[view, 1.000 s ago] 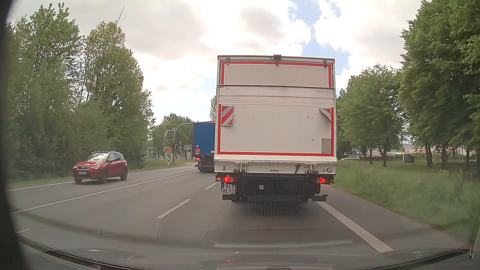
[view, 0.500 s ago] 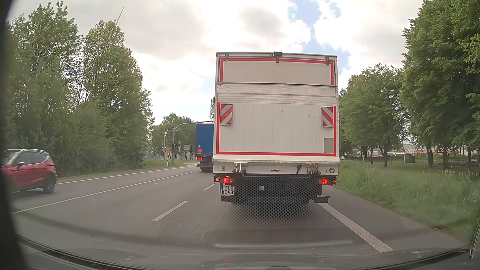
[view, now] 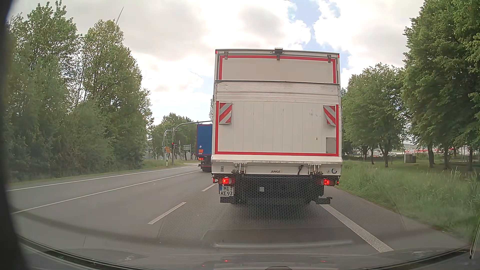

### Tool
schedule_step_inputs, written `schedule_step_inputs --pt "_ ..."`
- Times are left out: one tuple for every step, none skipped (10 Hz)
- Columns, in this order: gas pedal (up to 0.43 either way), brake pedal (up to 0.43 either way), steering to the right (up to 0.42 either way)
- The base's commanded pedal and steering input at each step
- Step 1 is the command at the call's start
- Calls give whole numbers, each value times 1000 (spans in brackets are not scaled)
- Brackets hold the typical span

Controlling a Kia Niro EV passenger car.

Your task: Follow the waypoints while adhering to traffic rules and regulations

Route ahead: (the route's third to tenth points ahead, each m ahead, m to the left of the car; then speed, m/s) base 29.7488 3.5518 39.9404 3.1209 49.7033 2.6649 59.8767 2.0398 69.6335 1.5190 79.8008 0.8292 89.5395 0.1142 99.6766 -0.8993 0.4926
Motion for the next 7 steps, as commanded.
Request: schedule_step_inputs --pt "0 0 0" --pt "0 0 0" --pt "0 0 0" --pt "0 0 0" --pt "0 0 0" --pt "0 0 0" --pt "0 0 0"
